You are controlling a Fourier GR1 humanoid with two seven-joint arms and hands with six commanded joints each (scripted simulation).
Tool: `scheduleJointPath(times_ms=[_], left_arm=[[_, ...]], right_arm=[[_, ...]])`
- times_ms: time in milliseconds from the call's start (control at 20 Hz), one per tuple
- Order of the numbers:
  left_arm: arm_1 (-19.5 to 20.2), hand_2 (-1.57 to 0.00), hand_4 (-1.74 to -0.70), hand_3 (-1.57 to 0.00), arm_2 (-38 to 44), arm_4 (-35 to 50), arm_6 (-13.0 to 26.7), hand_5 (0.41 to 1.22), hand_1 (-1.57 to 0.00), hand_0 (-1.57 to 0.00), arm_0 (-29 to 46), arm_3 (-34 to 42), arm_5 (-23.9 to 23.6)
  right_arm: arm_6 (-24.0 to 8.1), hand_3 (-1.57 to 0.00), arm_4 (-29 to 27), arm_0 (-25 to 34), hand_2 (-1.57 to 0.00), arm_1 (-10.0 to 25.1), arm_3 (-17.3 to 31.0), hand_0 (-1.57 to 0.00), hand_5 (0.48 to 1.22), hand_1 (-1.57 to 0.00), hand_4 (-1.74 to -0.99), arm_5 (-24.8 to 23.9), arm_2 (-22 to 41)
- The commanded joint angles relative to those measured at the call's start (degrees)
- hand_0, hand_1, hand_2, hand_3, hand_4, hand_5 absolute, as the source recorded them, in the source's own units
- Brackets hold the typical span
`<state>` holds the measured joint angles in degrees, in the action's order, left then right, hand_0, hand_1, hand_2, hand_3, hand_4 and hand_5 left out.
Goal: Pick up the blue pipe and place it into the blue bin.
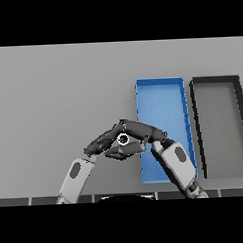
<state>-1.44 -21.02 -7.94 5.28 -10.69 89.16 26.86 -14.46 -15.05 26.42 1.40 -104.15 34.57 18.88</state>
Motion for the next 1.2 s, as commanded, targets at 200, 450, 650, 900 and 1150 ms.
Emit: scheduleJointPath(times_ms=[200,450,650,900,1150], left_arm=[[-0.1,-0.01,-0.97,-0.01,-0.2,-0.8,0.7,0.493,-0.01,-0.01,0.4,-0.3,-0.8],[0.0,0.00,-0.96,0.00,-0.1,-0.6,1.4,0.475,0.00,0.00,0.2,0.7,-0.8],[0.9,0.00,-0.95,0.00,-0.5,-1.1,-0.4,0.468,0.00,0.00,1.1,1.6,-0.7],[1.5,0.00,-0.95,0.00,-0.3,-0.8,0.8,0.472,0.00,0.00,2.1,3.0,-0.7],[1.6,0.00,-0.94,0.00,0.0,-0.6,1.1,0.467,0.00,0.00,1.9,3.5,-0.8]], right_arm=[[-9.3,-1.57,-12.6,5.2,-1.57,0.9,-1.9,-1.57,1.221,-1.57,-1.494,-3.2,-4.3],[-15.0,-1.57,-25.2,17.4,-1.57,3.8,0.6,-1.57,1.221,-1.57,-1.496,-10.7,-12.0],[-12.5,-1.57,-24.8,25.2,-1.57,7.8,6.3,-1.57,1.221,-1.57,-1.498,-16.2,-19.3],[-9.7,-1.57,-17.2,26.3,-1.57,11.8,14.8,-1.57,1.221,-1.57,-1.498,-16.0,-24.2],[-11.1,-1.57,-11.2,21.8,-1.57,13.6,19.5,-1.57,1.221,-1.57,-1.499,-15.9,-26.6]])
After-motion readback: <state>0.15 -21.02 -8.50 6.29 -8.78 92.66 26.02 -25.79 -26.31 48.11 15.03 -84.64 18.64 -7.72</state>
